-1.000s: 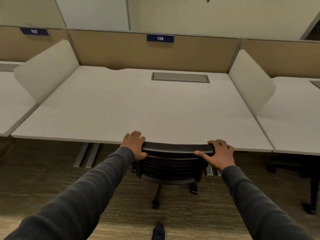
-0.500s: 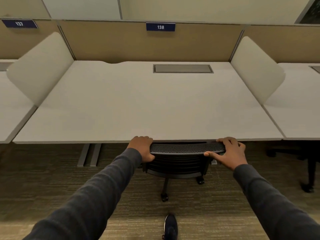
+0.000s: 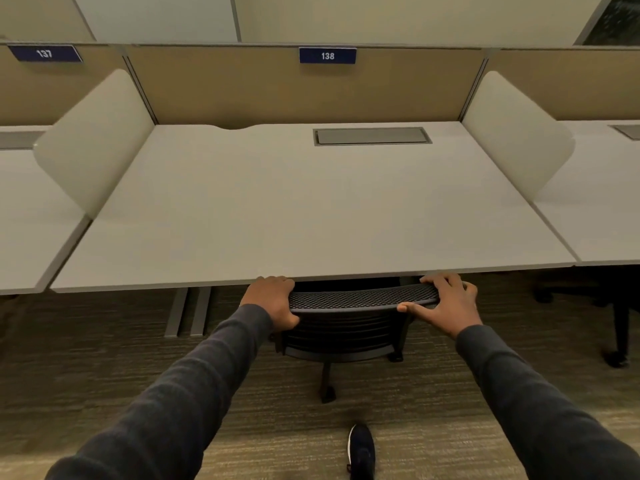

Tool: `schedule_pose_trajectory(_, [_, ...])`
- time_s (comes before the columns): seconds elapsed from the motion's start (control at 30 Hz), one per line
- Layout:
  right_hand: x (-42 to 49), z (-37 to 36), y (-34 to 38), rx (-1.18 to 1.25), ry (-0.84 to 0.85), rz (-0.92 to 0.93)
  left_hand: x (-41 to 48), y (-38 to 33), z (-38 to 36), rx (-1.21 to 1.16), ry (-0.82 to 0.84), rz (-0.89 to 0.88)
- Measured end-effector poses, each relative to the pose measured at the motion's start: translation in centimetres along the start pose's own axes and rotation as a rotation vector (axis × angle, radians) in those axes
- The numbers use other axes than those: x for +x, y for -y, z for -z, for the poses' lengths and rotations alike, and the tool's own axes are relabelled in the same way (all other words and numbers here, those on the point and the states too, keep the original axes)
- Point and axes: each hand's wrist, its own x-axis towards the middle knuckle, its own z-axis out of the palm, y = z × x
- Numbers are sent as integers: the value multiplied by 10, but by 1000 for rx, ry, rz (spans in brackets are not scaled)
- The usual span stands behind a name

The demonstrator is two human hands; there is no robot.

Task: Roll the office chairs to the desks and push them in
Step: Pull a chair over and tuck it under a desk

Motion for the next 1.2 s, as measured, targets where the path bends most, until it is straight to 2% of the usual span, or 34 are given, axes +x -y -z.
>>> schedule_pose_trajectory(0.47, [30,-28,46,-33,40,1,15,51,15,121,5,15])
schedule_pose_trajectory(0.77, [21,-27,66,-108,71,-19,9,63,7,95,-19,68])
schedule_pose_trajectory(0.87, [10,-31,68,-140,86,-33,3,51,5,116,-28,112])
schedule_pose_trajectory(0.97, [-8,-39,65,-85,70,-6,-3,19,-1,166,-100,79])
schedule_pose_trajectory(1.03, [-25,-37,50,-91,42,54,-2,-27,-9,158,-171,-3])
schedule_pose_trajectory(1.17, [-53,-43,30,-125,31,149,-3,-105,-35,110,-206,-127])
schedule_pose_trajectory(1.2, [-64,-35,7,-118,32,130,-2,-141,-39,110,-216,-172])
